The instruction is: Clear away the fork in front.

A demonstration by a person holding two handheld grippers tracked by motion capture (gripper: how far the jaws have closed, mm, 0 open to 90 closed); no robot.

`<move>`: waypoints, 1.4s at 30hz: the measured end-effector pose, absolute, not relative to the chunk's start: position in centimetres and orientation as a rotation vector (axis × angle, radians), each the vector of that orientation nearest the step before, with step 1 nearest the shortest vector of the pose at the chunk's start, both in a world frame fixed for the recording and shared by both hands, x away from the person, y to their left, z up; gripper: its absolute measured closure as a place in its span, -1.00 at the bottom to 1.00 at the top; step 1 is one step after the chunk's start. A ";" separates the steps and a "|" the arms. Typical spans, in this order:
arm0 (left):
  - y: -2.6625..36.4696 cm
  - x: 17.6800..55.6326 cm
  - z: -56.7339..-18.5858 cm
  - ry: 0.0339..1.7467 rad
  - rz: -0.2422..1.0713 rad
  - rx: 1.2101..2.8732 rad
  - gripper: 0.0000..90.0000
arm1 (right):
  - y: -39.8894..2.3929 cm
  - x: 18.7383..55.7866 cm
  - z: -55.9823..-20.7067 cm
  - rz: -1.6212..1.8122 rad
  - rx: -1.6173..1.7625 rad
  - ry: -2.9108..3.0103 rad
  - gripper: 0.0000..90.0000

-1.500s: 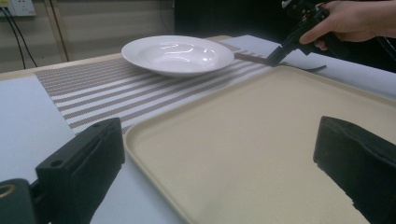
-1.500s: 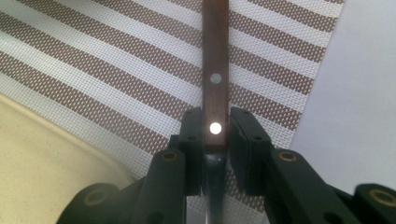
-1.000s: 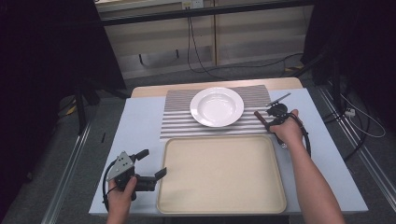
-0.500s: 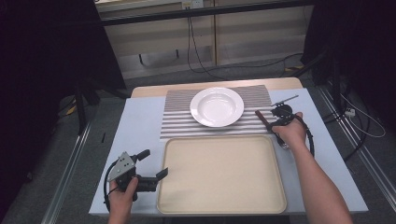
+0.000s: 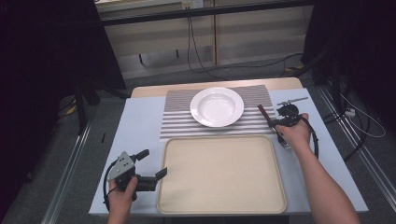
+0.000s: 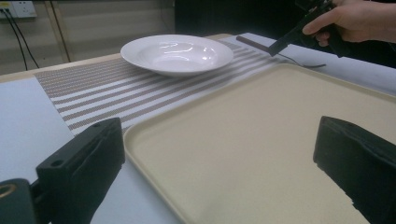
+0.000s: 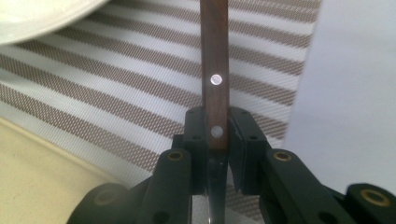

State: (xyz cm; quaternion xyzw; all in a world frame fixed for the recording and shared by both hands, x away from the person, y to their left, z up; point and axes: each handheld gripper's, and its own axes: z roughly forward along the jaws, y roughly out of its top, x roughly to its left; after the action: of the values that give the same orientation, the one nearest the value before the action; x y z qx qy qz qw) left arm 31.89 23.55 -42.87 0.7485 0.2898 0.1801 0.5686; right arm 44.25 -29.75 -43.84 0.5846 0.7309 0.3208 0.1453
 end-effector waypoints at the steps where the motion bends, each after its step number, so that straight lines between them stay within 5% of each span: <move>1: 23.5 31.9 -42.9 0.681 0.423 1.756 -0.95 | -29.9 44.1 -43.7 0.949 1.680 2.091 0.75; 15: 23.5 31.9 -42.7 0.696 0.412 1.738 -0.95 | -30.5 41.1 -41.4 1.187 1.576 2.009 0.75; 42: 17.1 33.0 -39.5 0.686 0.330 1.719 -0.95 | -22.4 32.1 -39.9 1.578 1.213 2.007 0.74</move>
State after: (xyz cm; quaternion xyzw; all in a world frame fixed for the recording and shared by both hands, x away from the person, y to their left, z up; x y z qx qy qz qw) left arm 32.96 17.08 -39.49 0.7385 0.2945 0.1418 0.5897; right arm 32.11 -22.39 -39.95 0.4237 0.7014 0.5513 0.1568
